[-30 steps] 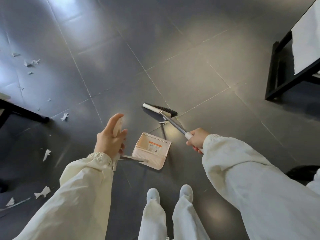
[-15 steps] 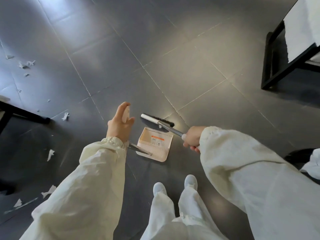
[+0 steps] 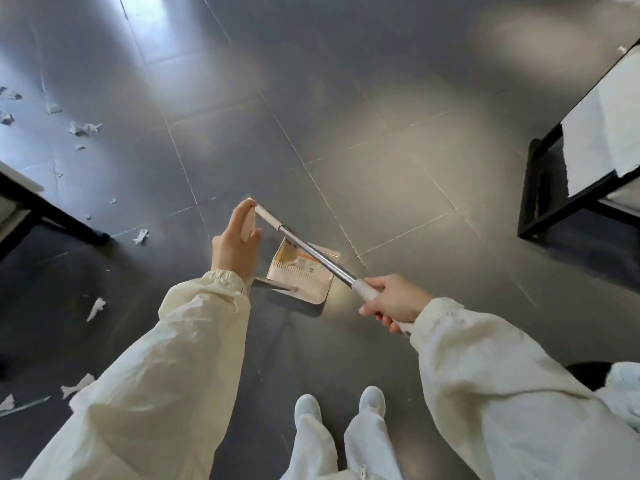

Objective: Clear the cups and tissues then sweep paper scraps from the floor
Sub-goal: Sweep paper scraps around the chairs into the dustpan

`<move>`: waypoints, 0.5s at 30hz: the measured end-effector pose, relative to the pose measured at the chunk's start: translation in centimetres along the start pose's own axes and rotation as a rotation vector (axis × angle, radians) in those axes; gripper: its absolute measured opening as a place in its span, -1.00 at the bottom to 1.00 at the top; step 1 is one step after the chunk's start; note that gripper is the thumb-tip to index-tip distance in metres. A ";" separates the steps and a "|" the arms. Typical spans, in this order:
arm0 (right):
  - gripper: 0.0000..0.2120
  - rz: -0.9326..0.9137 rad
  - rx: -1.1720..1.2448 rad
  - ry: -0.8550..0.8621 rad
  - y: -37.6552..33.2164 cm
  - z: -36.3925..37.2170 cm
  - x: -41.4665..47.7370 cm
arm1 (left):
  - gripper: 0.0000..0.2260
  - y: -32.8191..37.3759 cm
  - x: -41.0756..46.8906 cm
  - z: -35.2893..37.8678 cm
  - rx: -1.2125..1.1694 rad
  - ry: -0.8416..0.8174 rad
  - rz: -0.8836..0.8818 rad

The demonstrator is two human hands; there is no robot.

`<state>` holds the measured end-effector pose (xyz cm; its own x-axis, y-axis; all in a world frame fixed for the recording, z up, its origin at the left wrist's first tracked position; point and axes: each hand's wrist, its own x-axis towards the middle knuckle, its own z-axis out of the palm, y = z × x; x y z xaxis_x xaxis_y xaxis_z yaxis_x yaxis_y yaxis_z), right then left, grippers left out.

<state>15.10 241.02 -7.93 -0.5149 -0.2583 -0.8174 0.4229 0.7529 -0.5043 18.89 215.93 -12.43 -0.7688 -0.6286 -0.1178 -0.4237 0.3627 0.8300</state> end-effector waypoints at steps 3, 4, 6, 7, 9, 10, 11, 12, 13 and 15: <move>-0.42 -0.108 0.035 0.101 -0.8 1.5 1.8 | -0.65 0.4 2.3 -2.0 0.004 0.066 0.036; -0.41 -0.132 0.046 0.122 -1.4 1.6 2.5 | -0.65 0.4 3.1 -2.5 0.003 0.087 0.049; -0.38 -0.175 0.059 0.148 -3.0 1.2 4.0 | -0.66 0.5 5.1 -3.2 0.004 0.126 0.076; -0.37 -0.195 0.051 0.160 -4.1 0.8 4.8 | -0.66 0.6 6.2 -3.4 0.008 0.141 0.090; -0.37 -0.249 -0.004 0.175 -6.6 -0.1 6.7 | -0.66 0.7 8.7 -4.0 0.013 0.171 0.110; -0.38 -0.276 -0.046 0.182 -8.0 -0.6 7.8 | -0.65 0.8 10.1 -4.2 0.017 0.188 0.101; -0.43 -0.297 -0.091 0.198 -9.5 -1.1 8.9 | -0.65 0.9 11.6 -4.5 0.024 0.208 0.084; -0.50 -0.314 -0.144 0.224 -10.9 -1.5 10.2 | -0.65 0.9 13.2 -4.8 0.037 0.231 0.072; -0.60 -0.322 -0.206 0.258 -12.4 -1.9 11.6 | -0.65 0.9 15.0 -5.1 0.054 0.254 0.064; -0.75 -0.292 -0.339 0.334 -15.3 -2.7 14.6 | -0.65 0.9 18.7 -5.8 0.076 0.293 0.044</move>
<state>-0.91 227.41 -11.40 -0.8060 -0.3211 -0.4972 -0.0077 0.8457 -0.5336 6.88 200.53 -10.69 -0.6212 -0.7786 0.0890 -0.4362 0.4379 0.7861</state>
